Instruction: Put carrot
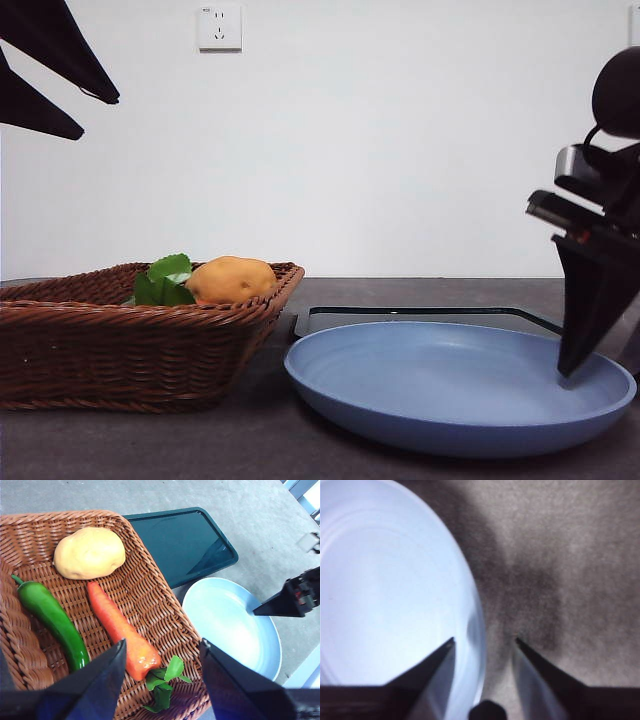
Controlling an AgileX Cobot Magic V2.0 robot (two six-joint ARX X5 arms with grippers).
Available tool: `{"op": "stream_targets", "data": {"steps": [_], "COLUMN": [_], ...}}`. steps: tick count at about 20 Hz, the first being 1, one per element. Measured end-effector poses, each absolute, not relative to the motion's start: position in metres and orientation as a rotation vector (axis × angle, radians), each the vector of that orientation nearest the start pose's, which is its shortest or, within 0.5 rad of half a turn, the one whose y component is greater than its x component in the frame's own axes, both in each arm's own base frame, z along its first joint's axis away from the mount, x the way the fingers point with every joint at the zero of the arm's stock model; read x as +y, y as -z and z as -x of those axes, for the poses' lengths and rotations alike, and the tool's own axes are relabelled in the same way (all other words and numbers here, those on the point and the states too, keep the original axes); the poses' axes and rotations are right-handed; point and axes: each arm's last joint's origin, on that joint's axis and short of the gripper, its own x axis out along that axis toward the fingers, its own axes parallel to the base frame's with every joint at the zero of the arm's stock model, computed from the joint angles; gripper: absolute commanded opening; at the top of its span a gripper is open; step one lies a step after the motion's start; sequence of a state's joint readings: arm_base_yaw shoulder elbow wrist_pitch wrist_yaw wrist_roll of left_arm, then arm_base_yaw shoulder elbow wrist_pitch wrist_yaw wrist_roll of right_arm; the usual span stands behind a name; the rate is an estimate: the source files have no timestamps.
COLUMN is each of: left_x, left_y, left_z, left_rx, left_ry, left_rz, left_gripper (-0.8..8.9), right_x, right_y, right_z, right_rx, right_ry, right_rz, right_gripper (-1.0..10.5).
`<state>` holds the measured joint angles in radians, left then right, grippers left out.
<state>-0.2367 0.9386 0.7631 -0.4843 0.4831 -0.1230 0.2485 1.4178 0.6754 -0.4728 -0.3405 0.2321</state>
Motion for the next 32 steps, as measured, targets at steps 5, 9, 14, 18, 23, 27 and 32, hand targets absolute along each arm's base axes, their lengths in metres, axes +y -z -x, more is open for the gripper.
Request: {"op": "stream_targets", "data": {"steps": [5, 9, 14, 18, 23, 27, 32], "left_x": [-0.057, -0.063, -0.087, -0.113, -0.141, -0.155, -0.160], "left_y": [-0.275, -0.275, -0.259, -0.250, -0.223, -0.196, -0.180], "left_z": [-0.182, -0.180, -0.190, -0.216, -0.255, -0.272, -0.275], "left_rx": [0.709, 0.723, 0.814, 0.928, 1.112, 1.182, 1.219], "left_ry": [0.614, 0.640, 0.582, 0.521, 0.452, 0.434, 0.407], "left_rz": [0.183, 0.190, 0.137, 0.069, -0.014, -0.049, -0.088], "left_gripper": [3.08, 3.63, 3.63, 3.62, 3.62, 3.62, 2.84], "right_x": [0.067, 0.064, 0.054, 0.050, 0.048, 0.048, 0.048], "right_y": [-0.153, -0.164, -0.196, -0.217, -0.226, -0.226, -0.226], "right_z": [-0.225, -0.214, -0.186, -0.170, -0.162, -0.162, -0.162], "right_rx": [1.293, 1.316, 1.254, 1.154, 1.096, 1.100, 1.100], "right_ry": [-0.362, -0.341, -0.257, -0.276, -0.289, -0.288, -0.288], "right_rz": [-0.277, -0.277, -0.212, -0.217, -0.220, -0.220, -0.219], "right_gripper": [0.1, 0.1, 0.1, 0.1, 0.1, 0.1, 0.1]}}
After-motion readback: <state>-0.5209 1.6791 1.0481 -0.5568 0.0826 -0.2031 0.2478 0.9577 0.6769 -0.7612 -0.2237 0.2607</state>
